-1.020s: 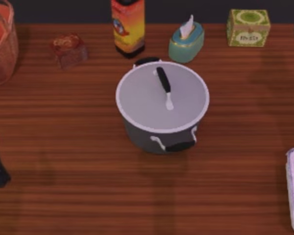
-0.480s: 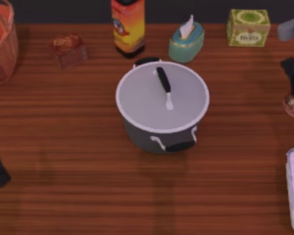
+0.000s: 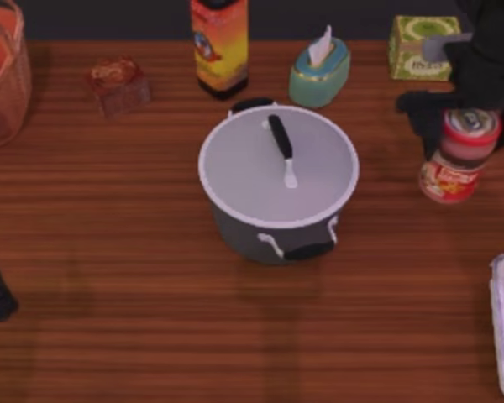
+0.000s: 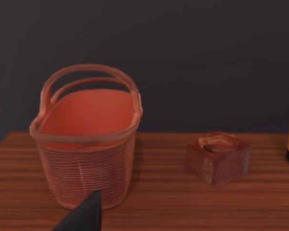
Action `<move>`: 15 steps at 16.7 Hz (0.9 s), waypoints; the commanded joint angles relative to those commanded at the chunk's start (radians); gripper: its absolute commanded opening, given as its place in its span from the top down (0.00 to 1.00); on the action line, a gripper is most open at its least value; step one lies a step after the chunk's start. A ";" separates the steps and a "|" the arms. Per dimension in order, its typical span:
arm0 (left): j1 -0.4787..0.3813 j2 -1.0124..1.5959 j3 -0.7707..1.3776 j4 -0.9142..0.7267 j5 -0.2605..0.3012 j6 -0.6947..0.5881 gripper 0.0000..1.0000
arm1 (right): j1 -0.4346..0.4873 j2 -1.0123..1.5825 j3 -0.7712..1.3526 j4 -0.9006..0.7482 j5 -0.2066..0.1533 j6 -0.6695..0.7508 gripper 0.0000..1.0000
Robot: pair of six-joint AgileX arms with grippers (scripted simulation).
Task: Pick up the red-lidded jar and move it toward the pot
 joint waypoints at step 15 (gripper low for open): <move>0.000 0.000 0.000 0.000 0.000 0.000 0.00 | 0.044 0.048 -0.122 0.172 0.000 0.127 1.00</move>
